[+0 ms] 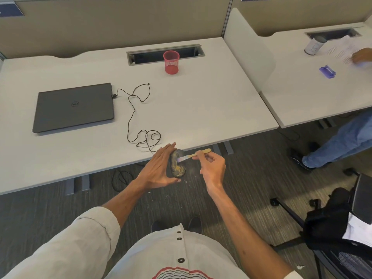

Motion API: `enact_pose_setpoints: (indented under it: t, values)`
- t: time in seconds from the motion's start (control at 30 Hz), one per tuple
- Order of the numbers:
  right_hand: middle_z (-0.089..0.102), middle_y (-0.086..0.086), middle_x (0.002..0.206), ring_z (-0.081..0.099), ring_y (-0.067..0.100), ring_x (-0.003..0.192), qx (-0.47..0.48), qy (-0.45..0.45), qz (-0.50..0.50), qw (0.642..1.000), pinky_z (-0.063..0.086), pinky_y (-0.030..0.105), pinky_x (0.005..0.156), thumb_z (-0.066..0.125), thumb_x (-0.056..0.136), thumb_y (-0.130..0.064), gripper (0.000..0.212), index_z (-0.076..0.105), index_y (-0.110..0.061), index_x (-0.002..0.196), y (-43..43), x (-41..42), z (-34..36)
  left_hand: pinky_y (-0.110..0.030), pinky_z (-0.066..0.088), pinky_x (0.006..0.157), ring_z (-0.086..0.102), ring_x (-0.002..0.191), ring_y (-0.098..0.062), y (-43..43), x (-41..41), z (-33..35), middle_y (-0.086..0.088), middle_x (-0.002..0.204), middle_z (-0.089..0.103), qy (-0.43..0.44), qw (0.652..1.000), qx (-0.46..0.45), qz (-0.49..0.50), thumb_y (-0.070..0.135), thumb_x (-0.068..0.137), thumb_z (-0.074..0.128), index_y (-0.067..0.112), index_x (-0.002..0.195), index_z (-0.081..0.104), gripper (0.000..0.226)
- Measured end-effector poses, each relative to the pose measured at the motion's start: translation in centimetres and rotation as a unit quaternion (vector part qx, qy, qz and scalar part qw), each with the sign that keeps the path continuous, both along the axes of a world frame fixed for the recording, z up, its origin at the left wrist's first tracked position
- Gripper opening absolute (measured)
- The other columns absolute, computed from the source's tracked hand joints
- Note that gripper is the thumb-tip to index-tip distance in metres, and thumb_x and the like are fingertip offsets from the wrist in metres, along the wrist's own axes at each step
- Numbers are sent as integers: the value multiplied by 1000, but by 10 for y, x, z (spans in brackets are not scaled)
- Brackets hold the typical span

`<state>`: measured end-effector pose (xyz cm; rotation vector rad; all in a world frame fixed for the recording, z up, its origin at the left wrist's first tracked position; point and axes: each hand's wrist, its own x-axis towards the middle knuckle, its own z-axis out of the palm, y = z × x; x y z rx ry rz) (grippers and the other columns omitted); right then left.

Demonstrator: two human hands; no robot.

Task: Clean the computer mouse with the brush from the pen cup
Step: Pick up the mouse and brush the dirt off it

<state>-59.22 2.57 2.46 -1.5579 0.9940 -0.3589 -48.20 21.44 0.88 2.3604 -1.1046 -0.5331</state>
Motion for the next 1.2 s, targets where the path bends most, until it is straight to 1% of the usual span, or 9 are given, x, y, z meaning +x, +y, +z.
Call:
enact_pose_setpoints:
  t: [0.07,0.17,0.4,0.53,0.6,0.7,0.8,0.97,1.2]
  values:
    - [84,-12,81,74,5,71,1,3,10,1000,59,40,60,79,100,-35,24,85,-35,77,5,2,-2,-50,14,142,8,172,-21,-1,2,1,-1,185,7,4,1000,-2,5,69,79,88,15,173,15,131]
    - [83,-16,81,77,11,84,-1,31,4,1000,67,54,78,80,100,-35,22,86,-33,78,5,1,-7,-49,14,142,8,172,-20,-1,3,3,0,185,7,6,1000,-3,11,67,79,89,15,173,13,131]
    - [82,-16,76,74,13,75,-16,59,-43,997,66,60,77,79,99,-38,24,87,-30,77,-12,-12,-12,-48,15,142,8,172,-19,2,2,1,2,185,6,8,1000,5,17,69,79,88,15,173,13,132]
    - [82,-14,78,73,13,76,-12,40,-49,998,64,52,72,80,98,-37,24,86,-32,75,-15,-16,-15,-48,14,142,7,172,-19,2,2,1,1,185,6,10,1000,8,16,68,78,89,15,173,13,132]
    - [83,-15,82,76,10,80,1,7,-35,999,63,39,61,81,98,-36,24,86,-38,75,-12,-15,-13,-47,13,142,7,172,-20,0,1,1,1,185,6,11,1000,10,15,68,78,89,15,173,13,132]
    - [84,-12,82,70,3,66,4,-26,0,1000,52,22,49,81,99,-36,23,85,-40,77,-1,-13,-11,-48,13,142,7,172,-20,-2,1,2,1,185,5,13,1000,12,14,68,79,88,15,173,12,132]
    - [84,-11,80,73,6,67,-5,-21,14,1000,56,32,55,81,100,-36,21,84,-38,80,4,-14,-15,-49,14,142,8,172,-20,-4,0,4,-1,185,6,15,1000,11,14,67,79,89,15,173,12,132]
    - [83,-14,84,78,15,88,-1,27,-6,1000,68,56,81,81,99,-36,17,88,-29,86,-2,-21,-19,-49,13,142,7,172,-21,-1,-1,5,-2,185,6,17,1000,15,20,68,79,88,15,174,9,135]
    - [83,-13,84,78,11,86,-12,14,-38,999,69,51,80,80,99,-36,16,89,-26,90,-6,-21,-17,-50,16,141,9,172,-22,1,2,7,-4,185,7,14,999,24,27,68,78,89,14,174,8,137]
